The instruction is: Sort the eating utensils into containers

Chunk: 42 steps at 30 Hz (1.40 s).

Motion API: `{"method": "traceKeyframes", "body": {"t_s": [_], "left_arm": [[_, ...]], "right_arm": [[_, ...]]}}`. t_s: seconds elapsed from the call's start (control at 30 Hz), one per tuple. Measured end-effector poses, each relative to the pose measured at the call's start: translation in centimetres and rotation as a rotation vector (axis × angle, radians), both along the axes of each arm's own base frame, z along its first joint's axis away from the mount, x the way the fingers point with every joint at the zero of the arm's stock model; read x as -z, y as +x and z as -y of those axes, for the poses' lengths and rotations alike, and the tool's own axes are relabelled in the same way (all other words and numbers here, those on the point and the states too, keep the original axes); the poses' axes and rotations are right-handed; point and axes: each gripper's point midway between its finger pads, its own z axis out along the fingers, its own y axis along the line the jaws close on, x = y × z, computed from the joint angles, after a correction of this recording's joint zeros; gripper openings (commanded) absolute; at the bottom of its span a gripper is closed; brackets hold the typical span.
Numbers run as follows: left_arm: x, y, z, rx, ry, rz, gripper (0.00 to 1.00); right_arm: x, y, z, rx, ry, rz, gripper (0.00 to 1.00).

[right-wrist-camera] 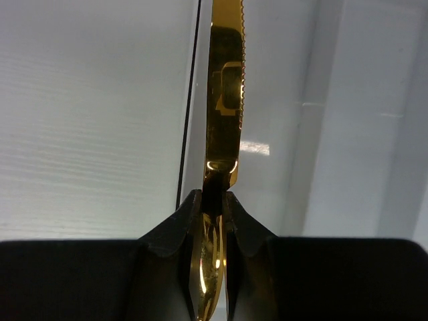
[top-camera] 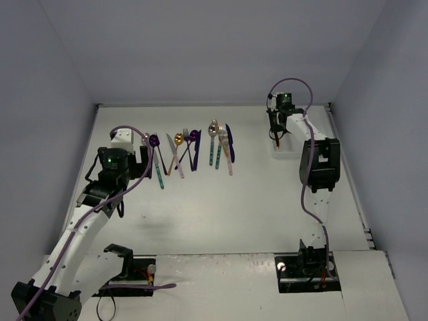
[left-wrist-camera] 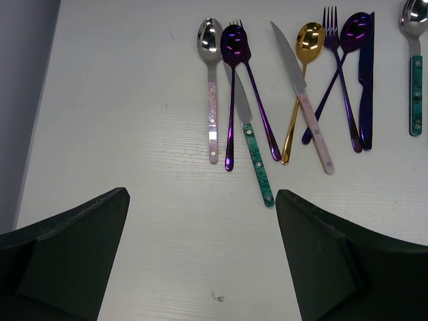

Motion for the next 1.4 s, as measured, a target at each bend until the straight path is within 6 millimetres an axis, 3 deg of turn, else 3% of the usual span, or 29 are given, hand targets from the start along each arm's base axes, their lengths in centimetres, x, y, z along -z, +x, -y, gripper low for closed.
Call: {"method": "traceKeyframes", "body": {"t_s": [0.13, 0.27, 0.33, 0.43, 0.57, 0.7, 0.8, 0.87, 0.93, 1.0, 1.27, 1.4], "left_arm": [[0.2, 0.1, 0.0, 0.0, 0.001, -0.006, 0.9], [0.3, 0.1, 0.0, 0.0, 0.003, -0.012, 0.9], [0.4, 0.1, 0.1, 0.001, 0.003, -0.014, 0.9], [0.4, 0.1, 0.1, 0.001, 0.004, -0.014, 0.9], [0.4, 0.1, 0.1, 0.004, 0.002, -0.015, 0.9], [0.4, 0.1, 0.2, 0.01, -0.001, -0.015, 0.9], [0.3, 0.1, 0.3, 0.014, -0.004, -0.013, 0.9], [0.3, 0.1, 0.3, 0.016, -0.006, -0.01, 0.9], [0.1, 0.0, 0.3, 0.017, -0.008, -0.006, 0.9], [0.0, -0.1, 0.3, 0.017, -0.01, 0.0, 0.9], [-0.2, -0.1, 0.3, 0.019, -0.013, 0.005, 0.9], [-0.2, -0.1, 0.2, 0.015, -0.013, 0.005, 0.9]], "right_arm": [[3.4, -0.5, 0.1, 0.001, -0.007, -0.069, 0.1], [3.7, -0.5, 0.6, 0.008, -0.013, -0.074, 0.44], [3.2, -0.3, 0.9, 0.014, -0.02, -0.06, 0.57], [1.8, -0.3, 1.5, 0.031, -0.023, -0.035, 0.63], [-2.1, -0.3, 1.2, 0.056, -0.01, 0.034, 0.65], [-7.3, -1.5, -1.8, 0.08, -0.006, 0.132, 0.65], [-9.8, -3.0, -7.6, 0.036, 0.037, 0.183, 0.65], [-10.1, -3.8, -11.7, -0.008, 0.08, 0.193, 0.64], [-9.2, -4.6, -14.5, -0.036, 0.108, 0.172, 0.63], [-7.6, -5.0, -15.9, -0.043, 0.12, 0.141, 0.62], [-0.6, -5.2, -15.9, -0.023, 0.106, 0.005, 0.5], [1.1, -5.6, -16.4, -0.039, 0.112, -0.034, 0.44]]}}
